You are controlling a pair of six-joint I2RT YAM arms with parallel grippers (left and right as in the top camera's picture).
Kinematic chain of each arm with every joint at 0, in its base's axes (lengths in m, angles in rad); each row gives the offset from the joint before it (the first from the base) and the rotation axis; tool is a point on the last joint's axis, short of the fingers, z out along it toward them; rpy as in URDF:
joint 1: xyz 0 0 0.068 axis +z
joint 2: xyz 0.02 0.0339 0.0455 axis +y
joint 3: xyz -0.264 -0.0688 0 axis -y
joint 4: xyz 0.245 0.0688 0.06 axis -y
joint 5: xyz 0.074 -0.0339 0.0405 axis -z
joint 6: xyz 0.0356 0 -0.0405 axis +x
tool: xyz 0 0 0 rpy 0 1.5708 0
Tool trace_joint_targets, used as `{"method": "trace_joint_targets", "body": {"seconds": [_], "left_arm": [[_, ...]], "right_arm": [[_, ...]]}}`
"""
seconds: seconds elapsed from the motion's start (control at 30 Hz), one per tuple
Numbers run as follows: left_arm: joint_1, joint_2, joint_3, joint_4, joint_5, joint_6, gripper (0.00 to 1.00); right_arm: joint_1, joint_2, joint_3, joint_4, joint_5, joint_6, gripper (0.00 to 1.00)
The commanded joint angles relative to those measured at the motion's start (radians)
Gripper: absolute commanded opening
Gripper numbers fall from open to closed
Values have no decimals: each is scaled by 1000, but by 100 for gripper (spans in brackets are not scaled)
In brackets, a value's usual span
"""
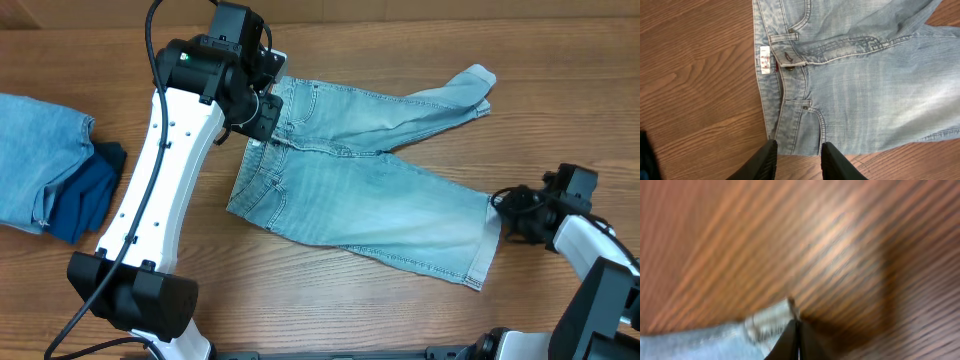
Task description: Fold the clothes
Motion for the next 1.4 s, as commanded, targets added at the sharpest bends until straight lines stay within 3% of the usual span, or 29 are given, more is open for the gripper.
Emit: {"method": "trace_joint_targets", "body": {"seconds": [0.0,0.1,0.17,0.3,0.4,0.67,0.8,0.83,0.93,1.07,1.23,1.37], "left_arm": [[7,-24,11,-3,-6,-5,37],[6,-24,11,22,-6,3,47],[6,-21,10,48,-6,24,45],[6,27,9,100,5,39,15],[6,126,9,180,32,89,4],[7,459,9,373,56,154,4],[7,567,9,546,56,150,4],[8,584,9,578,48,135,4],[38,642,9,655,-47,-55,4],[160,684,9,605,-101,-303,4],[261,684,10,516,-100,-311,4],[249,683,10,491,-100,-266,4]], "right_arm": [[-4,6,159,-36,99,16,4],[-4,6,304,-167,53,-11,4],[8,6,381,-295,-84,-47,4],[95,10,361,-468,-138,-50,4],[173,10,335,-484,-138,-66,4],[289,10,335,-491,-156,-97,6],[306,10,335,-496,-156,-97,6],[309,9,335,-496,-158,-105,7],[312,9,335,-492,-156,-148,7],[312,10,335,-433,-156,-148,7],[312,13,335,-270,-137,-109,10],[312,69,335,-163,-140,-26,17]]}}
